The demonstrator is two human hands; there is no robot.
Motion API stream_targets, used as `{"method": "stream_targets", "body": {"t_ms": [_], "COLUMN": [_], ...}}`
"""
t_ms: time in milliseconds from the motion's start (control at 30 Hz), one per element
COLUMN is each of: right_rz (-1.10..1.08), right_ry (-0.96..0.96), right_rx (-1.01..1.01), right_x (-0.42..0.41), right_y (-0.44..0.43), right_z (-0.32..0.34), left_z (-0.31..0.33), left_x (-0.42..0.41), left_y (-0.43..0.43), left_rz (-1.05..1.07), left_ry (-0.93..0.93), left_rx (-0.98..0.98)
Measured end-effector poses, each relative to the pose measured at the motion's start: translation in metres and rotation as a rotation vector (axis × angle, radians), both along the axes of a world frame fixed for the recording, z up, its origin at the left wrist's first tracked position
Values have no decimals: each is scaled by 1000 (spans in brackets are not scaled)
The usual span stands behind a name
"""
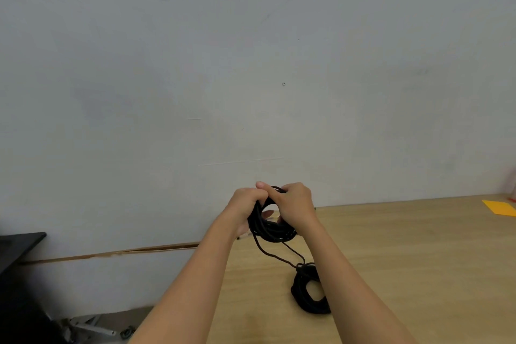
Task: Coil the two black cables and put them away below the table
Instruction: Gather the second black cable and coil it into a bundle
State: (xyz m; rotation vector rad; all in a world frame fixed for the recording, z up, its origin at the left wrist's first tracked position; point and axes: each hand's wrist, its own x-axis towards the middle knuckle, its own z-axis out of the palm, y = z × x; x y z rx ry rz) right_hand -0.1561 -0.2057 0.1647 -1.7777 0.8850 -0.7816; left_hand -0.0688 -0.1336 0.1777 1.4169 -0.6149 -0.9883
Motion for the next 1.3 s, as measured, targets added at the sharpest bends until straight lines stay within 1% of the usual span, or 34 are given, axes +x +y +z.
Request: {"method": "stream_targets", "body": {"t_ms": [67,133,200,233,333,467,533,567,600,667,700,733,800,833,867,900,967,1000,1033,1067,1100,1133,1167,1200,1233,1267,1300], "right_rz": [-13,-32,-35,-27,30,236,209,143,62,-56,-82,-86,-56,-29,2,25,44,30,14,2,25,90,161,239,330,404,443], "right_ry": [12,-2,-11,-20,-93,-112,-151,-145,-125,-103,-106,-100,-22,17,39,53,68,42,6,-42,-119,-223,-283,-284,-221,-136,-43], "right_rx": [-39,-74,-102,-90,94,411,498,478,417,244,157,81,-27,-51,-59,-62,-85,-66,-1,128,308,463,543,576,580,567,510], "right_x": [1,1,2,3,3,-5,-3,0,4,11,13,14,11,9,7,7,9,11,13,13,13,12,11,10,7,3,0], "right_y": [1,1,0,0,2,8,11,13,13,15,14,12,9,8,9,10,11,11,9,8,9,11,13,17,23,28,32], "right_z": [-2,-3,-3,-3,-2,6,9,10,9,10,9,9,12,13,15,14,15,14,12,11,7,1,-10,-20,-30,-36,-38], "left_z": [5,10,8,7,8,7,4,3,3,5,6,7,7,7,7,6,6,8,9,9,9,8,8,8,8,8,9], "left_x": [5,6,6,6,0,-6,-8,-10,-11,-11,-9,-6,5,10,14,15,13,10,8,7,7,8,12,16,20,24,28], "left_y": [-1,1,2,2,3,2,0,0,-1,2,4,7,15,19,20,21,19,19,17,15,13,10,7,4,2,0,0], "left_rz": [-73,-151,-138,-99,63,273,341,369,390,376,313,202,-52,-126,-149,-146,-98,-64,-25,18,67,126,197,277,364,452,535], "left_ry": [7,-53,-109,-113,-120,-65,-49,-40,-39,-60,-51,-1,193,280,326,322,271,253,242,246,272,317,361,390,394,368,306], "left_rx": [91,197,280,279,242,177,133,110,92,82,75,48,-41,-77,-81,-58,1,5,-12,-39,-75,-126,-189,-256,-309,-338,-341]}}
